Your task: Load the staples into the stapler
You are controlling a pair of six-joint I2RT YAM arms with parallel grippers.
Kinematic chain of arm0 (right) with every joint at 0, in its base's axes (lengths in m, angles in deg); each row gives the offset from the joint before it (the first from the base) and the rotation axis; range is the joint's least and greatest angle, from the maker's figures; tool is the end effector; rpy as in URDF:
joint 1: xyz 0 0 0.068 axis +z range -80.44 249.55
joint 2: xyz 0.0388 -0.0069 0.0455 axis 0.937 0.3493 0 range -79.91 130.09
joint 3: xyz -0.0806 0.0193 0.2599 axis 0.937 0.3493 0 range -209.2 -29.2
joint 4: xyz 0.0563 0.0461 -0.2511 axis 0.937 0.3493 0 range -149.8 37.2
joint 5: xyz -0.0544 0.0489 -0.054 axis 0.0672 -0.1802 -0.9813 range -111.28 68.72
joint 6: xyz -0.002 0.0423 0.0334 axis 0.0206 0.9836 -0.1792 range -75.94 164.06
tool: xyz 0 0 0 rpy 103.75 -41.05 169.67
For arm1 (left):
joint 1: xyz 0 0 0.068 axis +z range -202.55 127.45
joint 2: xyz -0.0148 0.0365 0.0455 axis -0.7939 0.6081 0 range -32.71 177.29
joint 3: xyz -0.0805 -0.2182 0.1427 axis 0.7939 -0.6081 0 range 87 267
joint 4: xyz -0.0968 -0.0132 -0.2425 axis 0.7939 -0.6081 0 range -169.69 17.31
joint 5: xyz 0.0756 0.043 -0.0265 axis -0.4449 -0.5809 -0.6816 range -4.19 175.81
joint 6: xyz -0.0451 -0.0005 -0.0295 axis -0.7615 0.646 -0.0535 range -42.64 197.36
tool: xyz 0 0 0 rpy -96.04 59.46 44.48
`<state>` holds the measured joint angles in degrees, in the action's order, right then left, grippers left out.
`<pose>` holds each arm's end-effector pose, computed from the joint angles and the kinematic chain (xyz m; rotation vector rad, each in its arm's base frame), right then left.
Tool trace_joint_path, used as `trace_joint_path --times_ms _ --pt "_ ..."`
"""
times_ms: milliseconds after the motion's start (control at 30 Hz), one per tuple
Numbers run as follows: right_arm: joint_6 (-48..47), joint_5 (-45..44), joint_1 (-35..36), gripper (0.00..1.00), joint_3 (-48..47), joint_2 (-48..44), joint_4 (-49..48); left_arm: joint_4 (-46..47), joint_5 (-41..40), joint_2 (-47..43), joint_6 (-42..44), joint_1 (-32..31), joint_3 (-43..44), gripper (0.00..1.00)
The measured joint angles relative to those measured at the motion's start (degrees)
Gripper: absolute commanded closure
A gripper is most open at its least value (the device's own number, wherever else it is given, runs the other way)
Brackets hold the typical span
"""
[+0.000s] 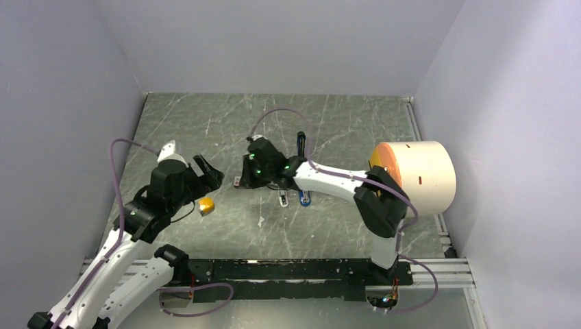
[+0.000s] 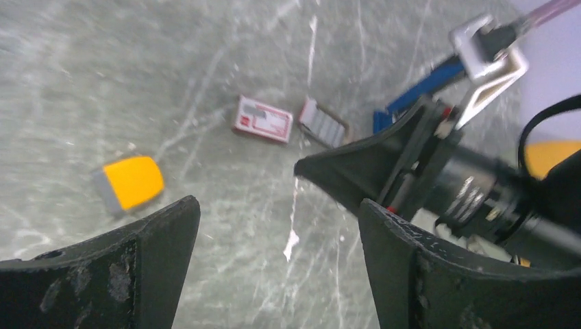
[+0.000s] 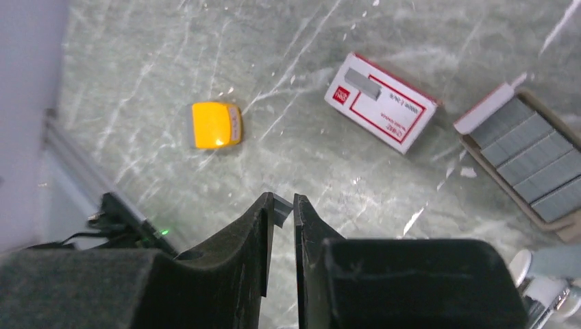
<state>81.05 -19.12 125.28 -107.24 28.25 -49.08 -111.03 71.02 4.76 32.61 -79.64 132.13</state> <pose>0.2394 0.3538 0.2216 -0.4185 2.4085 0.8409 0.1275 -0.0549 0.3110 -0.4797 2.0694 -0.4850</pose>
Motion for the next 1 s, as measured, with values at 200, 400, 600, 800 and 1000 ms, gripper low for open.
trace_joint_path --times_ms 200,400,600,800,1000 --pt "7.3 11.6 -5.9 0.79 13.1 -9.4 -9.3 9.6 14.6 -0.3 0.5 0.0 -8.2 0.15" --pt "15.7 23.6 -9.3 0.79 19.2 -15.0 -16.7 19.4 27.0 0.9 6.1 0.0 -10.7 0.15" --pt "22.9 32.5 -14.1 0.79 20.5 -19.1 -21.9 25.4 33.8 3.8 13.4 0.0 -5.5 0.12" --pt "31.7 38.6 -16.3 0.79 25.8 -21.7 -31.1 30.3 40.0 7.1 15.6 0.0 -4.6 0.23" --pt "38.2 42.4 -16.9 0.78 28.1 -22.1 -37.5 32.6 43.8 9.1 15.1 0.0 -4.2 0.27"
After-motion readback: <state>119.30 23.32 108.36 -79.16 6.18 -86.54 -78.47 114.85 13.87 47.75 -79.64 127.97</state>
